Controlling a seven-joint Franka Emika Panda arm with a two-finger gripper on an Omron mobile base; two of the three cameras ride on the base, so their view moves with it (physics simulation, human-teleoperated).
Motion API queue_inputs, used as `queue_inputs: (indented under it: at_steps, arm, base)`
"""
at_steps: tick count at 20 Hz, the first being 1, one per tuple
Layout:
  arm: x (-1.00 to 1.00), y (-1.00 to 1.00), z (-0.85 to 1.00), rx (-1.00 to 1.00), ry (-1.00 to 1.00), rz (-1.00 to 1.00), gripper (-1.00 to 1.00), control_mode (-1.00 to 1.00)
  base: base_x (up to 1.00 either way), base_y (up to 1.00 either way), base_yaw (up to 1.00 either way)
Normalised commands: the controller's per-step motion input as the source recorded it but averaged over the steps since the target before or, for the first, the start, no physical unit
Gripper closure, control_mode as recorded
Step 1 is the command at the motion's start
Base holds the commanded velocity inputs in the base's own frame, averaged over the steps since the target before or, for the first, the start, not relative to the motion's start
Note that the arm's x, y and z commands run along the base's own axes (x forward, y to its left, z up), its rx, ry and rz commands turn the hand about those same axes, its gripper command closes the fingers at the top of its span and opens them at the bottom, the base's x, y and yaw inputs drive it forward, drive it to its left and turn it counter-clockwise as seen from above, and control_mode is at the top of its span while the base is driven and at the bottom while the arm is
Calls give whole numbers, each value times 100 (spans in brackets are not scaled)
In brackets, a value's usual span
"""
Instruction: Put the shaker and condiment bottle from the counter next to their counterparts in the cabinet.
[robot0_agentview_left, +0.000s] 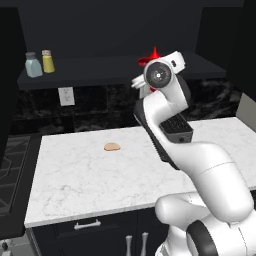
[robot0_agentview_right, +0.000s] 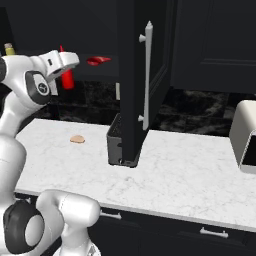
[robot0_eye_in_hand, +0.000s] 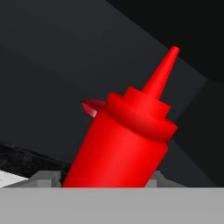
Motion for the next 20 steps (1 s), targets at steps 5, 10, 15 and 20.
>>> queue_inputs:
  at_steps: [5, 10, 15, 20]
  arm:
    - [46, 0, 35, 8, 1, -14, 100, -100]
    - [27, 1, 24, 8, 0, -14, 100, -100]
    - [26, 2, -1, 3, 0, 3, 100, -100]
    - [64, 6, 0, 9, 0, 3, 100, -100]
  base:
    - [0, 0, 0]
    - [0, 0, 0]
    - [0, 0, 0]
    - [0, 0, 0]
